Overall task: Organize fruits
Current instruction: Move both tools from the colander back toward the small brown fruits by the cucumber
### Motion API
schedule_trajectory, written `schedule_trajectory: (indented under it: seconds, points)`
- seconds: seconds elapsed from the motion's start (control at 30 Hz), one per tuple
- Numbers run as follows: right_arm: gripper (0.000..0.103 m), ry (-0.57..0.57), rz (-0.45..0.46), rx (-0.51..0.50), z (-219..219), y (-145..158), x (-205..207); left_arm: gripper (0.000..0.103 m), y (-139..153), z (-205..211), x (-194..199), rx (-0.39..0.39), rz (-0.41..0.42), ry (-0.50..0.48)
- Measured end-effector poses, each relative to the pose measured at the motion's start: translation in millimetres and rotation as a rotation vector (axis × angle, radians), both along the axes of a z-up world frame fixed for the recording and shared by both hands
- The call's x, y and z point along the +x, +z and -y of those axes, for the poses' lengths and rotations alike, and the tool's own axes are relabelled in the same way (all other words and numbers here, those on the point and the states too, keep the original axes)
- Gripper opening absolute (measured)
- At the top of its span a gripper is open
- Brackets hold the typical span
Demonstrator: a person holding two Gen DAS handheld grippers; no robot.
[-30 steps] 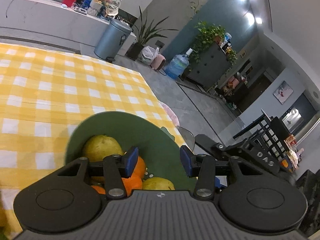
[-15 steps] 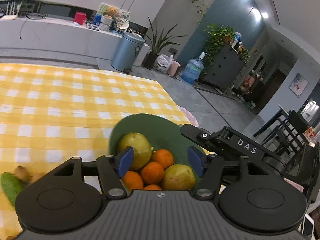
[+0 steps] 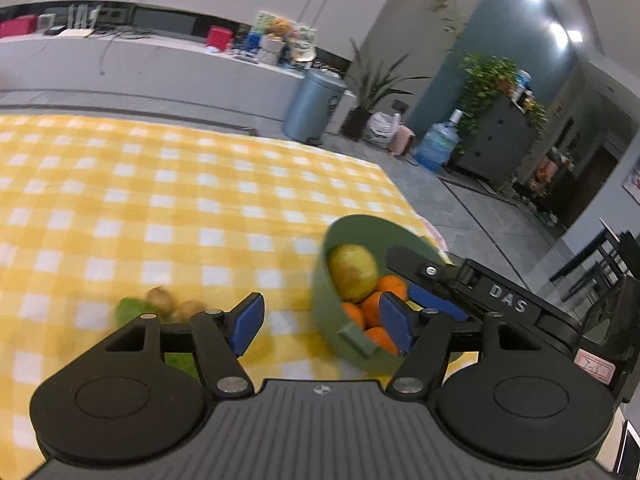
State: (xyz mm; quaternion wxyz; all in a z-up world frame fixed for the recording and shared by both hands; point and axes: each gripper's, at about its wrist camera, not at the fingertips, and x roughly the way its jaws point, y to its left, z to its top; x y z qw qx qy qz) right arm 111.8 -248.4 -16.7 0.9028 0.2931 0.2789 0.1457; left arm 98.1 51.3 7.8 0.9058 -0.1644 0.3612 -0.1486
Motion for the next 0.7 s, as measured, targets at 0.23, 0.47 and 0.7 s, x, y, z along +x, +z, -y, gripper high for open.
schedule_trajectory:
  seconds: [0.23,0.47,0.7]
  points:
    - [0.06,0.044,-0.036,-0.015,-19,-5,-15,0.077,-6,-35,-18,0.025,-0.098,0.1]
    - [0.061,0.108,-0.035,-0.056,-44,-6,-32,0.08,-26,-78,-32,0.001,-0.178,0.172]
    - [0.06,0.291,0.041,-0.229,-87,-2,-45,0.08,-48,-112,-41,-0.052,-0.235,0.207]
